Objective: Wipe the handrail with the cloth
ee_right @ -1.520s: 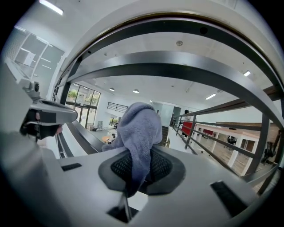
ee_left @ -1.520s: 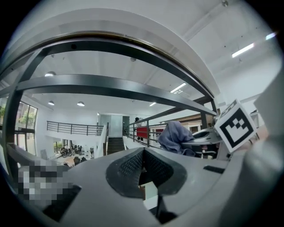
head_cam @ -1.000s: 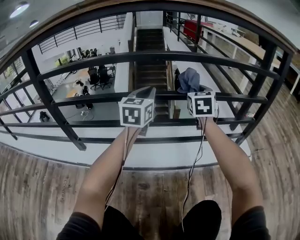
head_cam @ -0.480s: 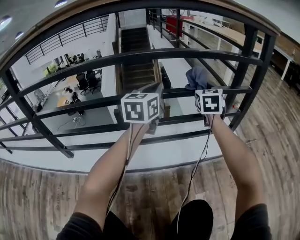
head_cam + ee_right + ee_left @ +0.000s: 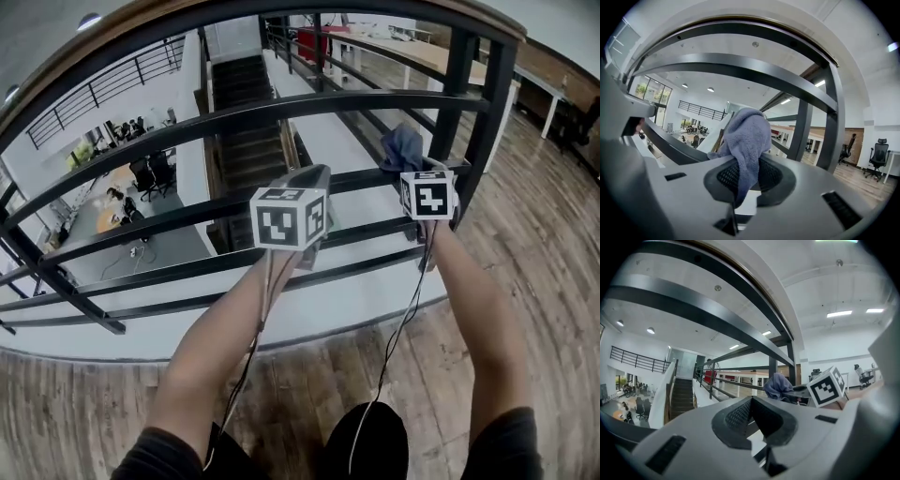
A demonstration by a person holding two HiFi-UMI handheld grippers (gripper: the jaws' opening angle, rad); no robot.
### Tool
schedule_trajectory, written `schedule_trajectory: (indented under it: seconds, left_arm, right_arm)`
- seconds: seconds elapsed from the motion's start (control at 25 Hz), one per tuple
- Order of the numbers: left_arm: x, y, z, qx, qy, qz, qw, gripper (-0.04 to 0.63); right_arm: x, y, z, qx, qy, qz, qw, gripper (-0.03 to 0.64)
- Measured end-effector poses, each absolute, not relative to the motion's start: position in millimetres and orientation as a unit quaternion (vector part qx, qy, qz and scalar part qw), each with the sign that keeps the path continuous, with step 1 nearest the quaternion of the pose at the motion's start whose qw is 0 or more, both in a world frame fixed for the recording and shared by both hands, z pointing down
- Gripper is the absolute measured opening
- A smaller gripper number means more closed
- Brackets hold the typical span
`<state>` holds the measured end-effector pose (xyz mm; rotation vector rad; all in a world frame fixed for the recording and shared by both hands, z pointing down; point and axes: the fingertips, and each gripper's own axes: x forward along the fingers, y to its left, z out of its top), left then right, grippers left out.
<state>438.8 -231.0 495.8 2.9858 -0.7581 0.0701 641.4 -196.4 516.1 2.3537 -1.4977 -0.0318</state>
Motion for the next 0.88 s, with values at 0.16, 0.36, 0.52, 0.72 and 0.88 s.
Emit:
schedule_trajectory:
  seconds: [0.16, 0.36, 0.52, 0.72, 0.88]
  left_arm:
    - [471, -221, 503, 0.971, -0.233, 0.029, 0.034, 0.003]
    - [503, -215, 501, 0.973, -0.228, 0.033, 0.027, 0.003]
    - [519, -212, 500, 0.974, -0.223, 0.039, 0.021, 0.003]
    - [522, -215, 503, 0.974, -0.223, 0.037, 0.018, 0.003]
    - [524, -214, 505, 0.973, -0.227, 0.041, 0.010, 0.003]
  right_arm:
    - [684, -184, 516, 0.839, -0.518, -0.010, 0.168, 0.057]
    - [729, -169, 514, 0.847, -0.501, -0.004, 0.179, 0.057]
    - [772, -155, 513, 0.859, -0.479, 0.000, 0.181, 0.057]
    - [805, -151, 515, 0.856, -0.498, 0.004, 0.140, 0.057]
    - [811, -148, 513, 0.858, -0.493, 0.005, 0.144, 0.057]
